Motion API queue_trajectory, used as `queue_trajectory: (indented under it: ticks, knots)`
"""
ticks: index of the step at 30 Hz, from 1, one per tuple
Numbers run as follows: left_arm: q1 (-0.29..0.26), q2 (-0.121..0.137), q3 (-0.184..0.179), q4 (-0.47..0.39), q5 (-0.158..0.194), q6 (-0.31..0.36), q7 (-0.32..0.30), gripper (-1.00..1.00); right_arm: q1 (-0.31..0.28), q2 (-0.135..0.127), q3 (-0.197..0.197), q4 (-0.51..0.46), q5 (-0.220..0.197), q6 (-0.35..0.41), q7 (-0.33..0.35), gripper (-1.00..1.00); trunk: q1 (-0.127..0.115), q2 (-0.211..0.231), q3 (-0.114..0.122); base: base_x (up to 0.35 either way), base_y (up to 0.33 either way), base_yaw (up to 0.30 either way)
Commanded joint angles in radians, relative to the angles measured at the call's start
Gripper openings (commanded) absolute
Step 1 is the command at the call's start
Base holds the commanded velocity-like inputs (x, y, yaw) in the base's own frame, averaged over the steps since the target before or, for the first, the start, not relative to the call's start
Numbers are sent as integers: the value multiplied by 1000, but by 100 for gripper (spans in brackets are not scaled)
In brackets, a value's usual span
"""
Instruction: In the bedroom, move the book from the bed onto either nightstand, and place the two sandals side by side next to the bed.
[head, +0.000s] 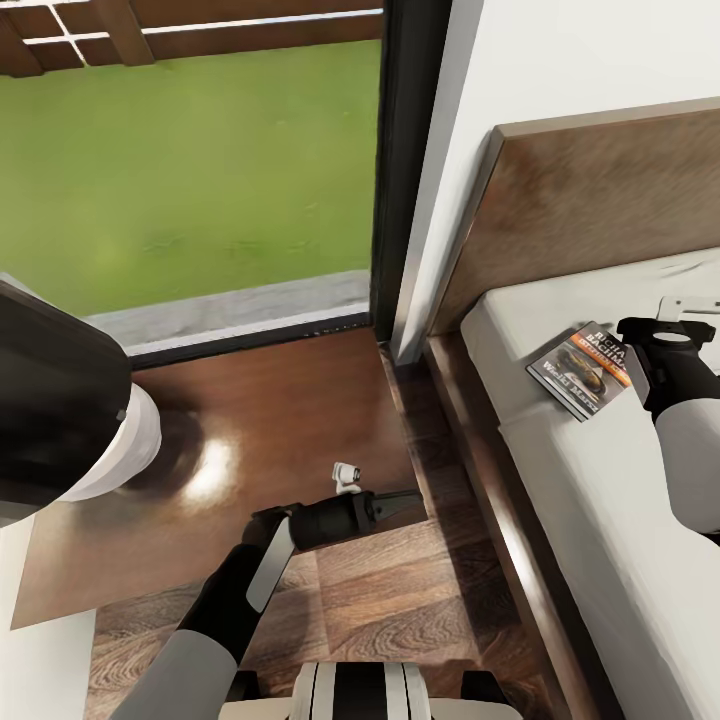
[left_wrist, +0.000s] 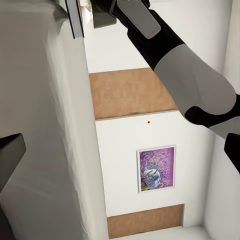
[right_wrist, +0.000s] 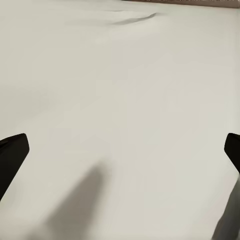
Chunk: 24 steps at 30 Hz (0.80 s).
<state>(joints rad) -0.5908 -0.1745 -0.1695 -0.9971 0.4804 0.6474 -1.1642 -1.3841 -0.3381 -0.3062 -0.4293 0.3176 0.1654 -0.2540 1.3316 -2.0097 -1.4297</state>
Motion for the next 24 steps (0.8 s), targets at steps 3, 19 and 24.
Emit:
queue_trajectory:
  ticks: [3, 19, 24]
  knots:
    - [-1, 0, -1, 0, 6, 9, 0, 100, 0, 1, -4, 0, 7, 10, 2, 100, 0, 0, -1, 0, 0, 0]
    - [-1, 0, -1, 1, 7, 9, 0, 100, -1, 1, -4, 0, 7, 10, 2, 100, 0, 0, -1, 0, 0, 48]
    - [-1, 0, -1, 1, 7, 9, 0, 100, 0, 1, -4, 0, 8, 10, 2, 100, 0, 0, -1, 0, 0, 41]
